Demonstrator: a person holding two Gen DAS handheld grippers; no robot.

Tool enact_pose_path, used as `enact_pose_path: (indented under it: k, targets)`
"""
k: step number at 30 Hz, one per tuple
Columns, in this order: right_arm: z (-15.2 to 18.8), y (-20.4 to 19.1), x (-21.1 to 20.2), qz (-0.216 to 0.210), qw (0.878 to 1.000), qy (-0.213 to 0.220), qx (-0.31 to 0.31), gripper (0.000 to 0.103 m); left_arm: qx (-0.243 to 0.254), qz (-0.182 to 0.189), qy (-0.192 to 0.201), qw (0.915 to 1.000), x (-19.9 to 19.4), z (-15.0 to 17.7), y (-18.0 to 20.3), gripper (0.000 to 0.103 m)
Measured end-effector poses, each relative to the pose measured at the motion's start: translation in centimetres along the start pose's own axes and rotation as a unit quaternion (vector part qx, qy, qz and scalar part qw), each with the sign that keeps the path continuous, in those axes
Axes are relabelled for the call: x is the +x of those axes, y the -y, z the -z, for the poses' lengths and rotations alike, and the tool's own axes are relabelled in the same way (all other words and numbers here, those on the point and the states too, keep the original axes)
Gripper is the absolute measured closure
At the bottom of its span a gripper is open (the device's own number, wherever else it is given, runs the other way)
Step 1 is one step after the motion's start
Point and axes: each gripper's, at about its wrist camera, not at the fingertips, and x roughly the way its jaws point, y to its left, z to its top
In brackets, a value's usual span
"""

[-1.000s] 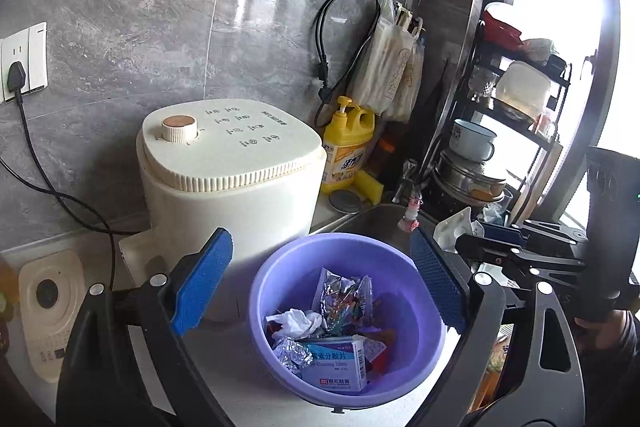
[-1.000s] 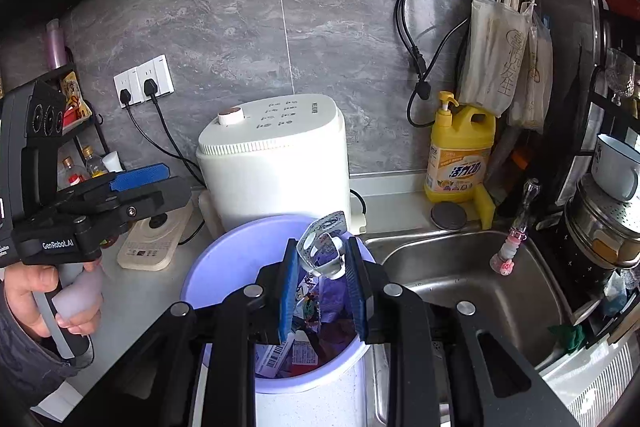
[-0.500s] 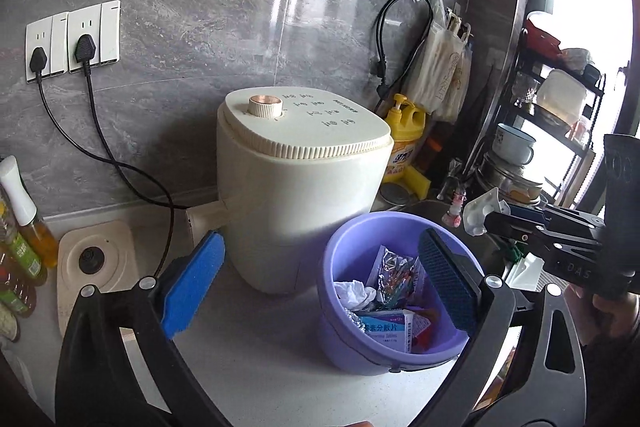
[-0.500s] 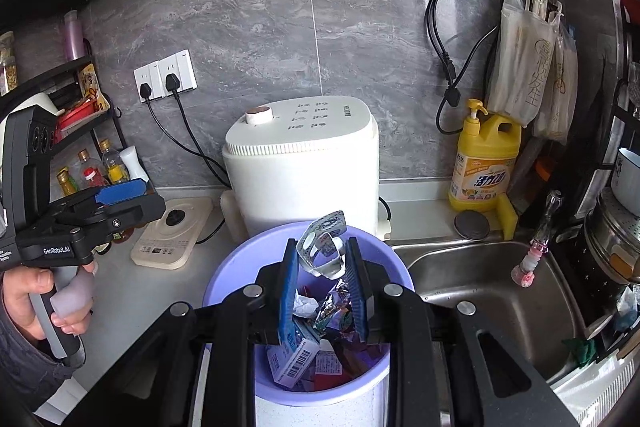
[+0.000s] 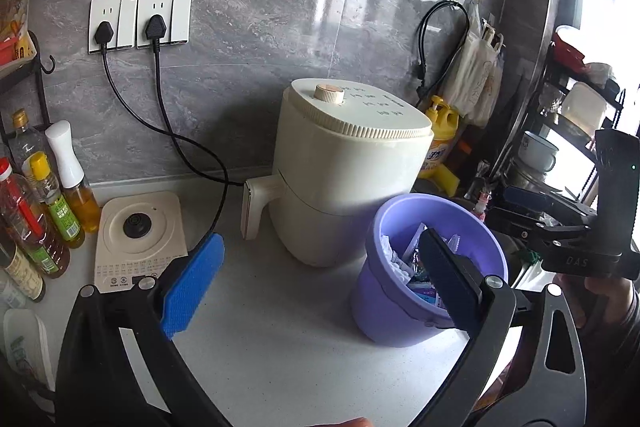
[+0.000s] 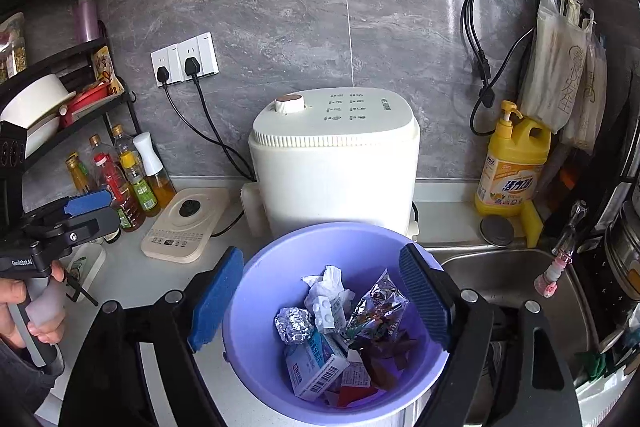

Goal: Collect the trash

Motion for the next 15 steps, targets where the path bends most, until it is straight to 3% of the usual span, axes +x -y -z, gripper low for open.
enact_pose_path:
  k: [3,8,15]
  targets:
    - [0.1,-0.7,-0.6,-0.004,1.000,0.001,-0.004,0.020,-0.013,-0.003,-0.004,0.9999,-0.6,0.3,-0.5,0.006]
    - [0.1,-1.2,-1.9,-0.021,1.000,-0.003,-0.005,0.008,-0.023,-0.023,-0.001,0.9995,-1.8,0.3,-0.6,0.006]
    - [-0.7,-1.7,-3.3,-0.010,1.000,-0.005,-0.020,0.008,-0.029,-0.042,0.021,0.9985,-6.0,-0.8,-0.9,0.006]
